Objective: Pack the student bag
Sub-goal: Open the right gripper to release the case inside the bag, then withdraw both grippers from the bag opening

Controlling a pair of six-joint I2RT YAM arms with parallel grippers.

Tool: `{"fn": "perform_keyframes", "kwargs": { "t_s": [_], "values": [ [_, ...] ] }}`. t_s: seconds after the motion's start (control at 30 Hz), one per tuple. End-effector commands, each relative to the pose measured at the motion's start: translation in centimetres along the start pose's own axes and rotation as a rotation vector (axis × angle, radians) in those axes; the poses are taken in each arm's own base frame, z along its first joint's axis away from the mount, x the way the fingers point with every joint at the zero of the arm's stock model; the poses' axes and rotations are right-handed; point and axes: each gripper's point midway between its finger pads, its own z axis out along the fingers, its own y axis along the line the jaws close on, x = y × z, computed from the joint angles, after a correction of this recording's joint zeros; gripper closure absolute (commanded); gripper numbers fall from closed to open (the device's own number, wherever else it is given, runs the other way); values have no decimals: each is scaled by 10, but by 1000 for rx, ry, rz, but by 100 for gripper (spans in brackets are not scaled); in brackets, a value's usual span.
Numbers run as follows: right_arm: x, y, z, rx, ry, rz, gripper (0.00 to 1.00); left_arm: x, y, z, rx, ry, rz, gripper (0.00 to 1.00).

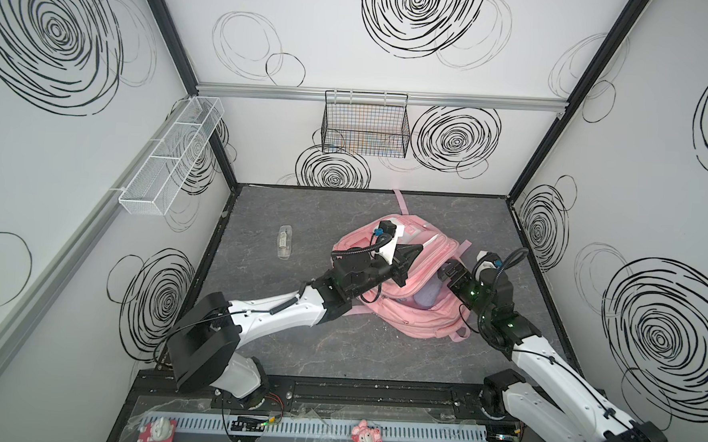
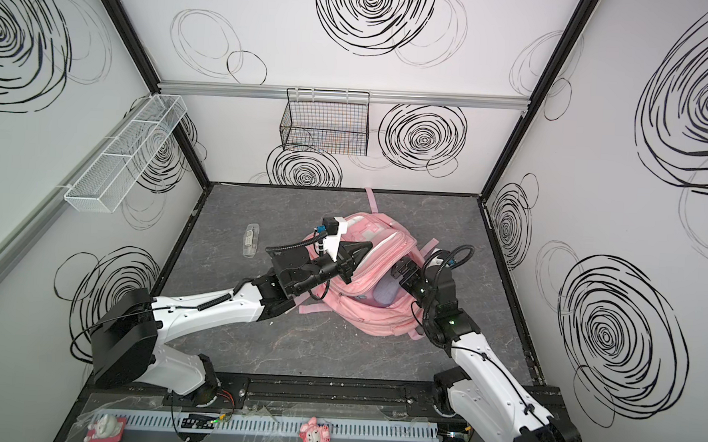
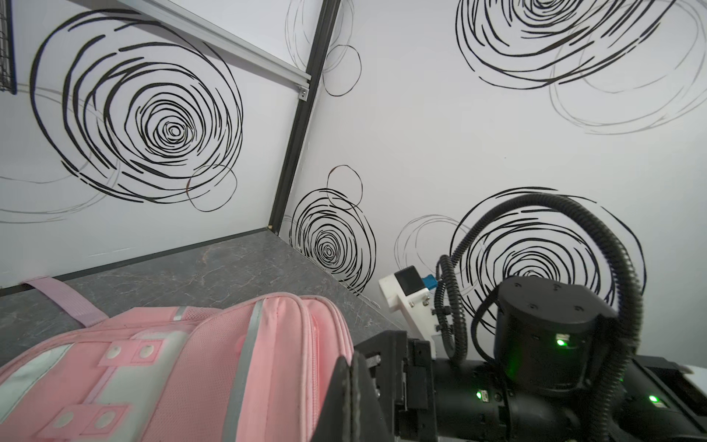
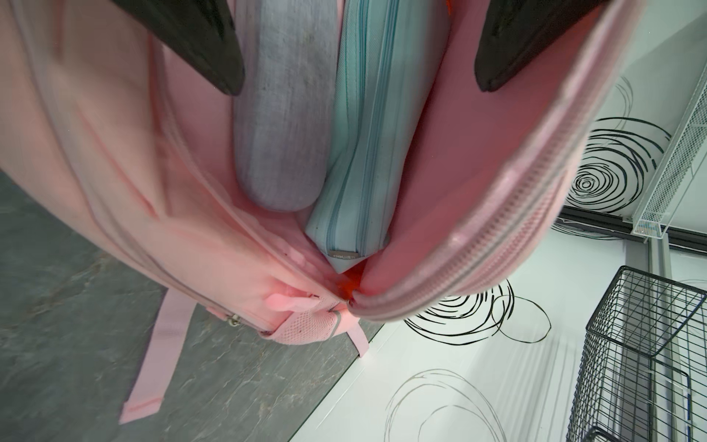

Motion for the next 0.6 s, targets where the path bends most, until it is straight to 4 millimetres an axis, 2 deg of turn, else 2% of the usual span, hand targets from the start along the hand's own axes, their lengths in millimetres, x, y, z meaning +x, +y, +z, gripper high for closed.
{"fn": "perform_keyframes", "kwargs": {
  "t_s": [0.0, 0.13, 0.23, 0.3, 0.43, 0.57],
  "values": [
    [-3, -13, -13, 43, -45, -21, 2, -61, -8, -14, 10, -137, 13, 100],
    [-9, -11, -28, 23, -86, -19, 6, -73, 4, -30, -36, -154, 29, 100],
    [-10, -8, -35, 7, -90, -32, 14, -66, 21, -40, -106, -131, 43, 100],
    [-9, -4, -39, -3, -86, -52, 16, -58, 38, -50, -175, -115, 50, 100],
    [-10, 5, -51, 15, -71, -141, 14, -36, 84, -78, -335, -81, 12, 100],
    [-13, 13, -66, 46, -79, -214, 15, -27, 128, -108, -485, -84, -82, 100]
  ]
}}
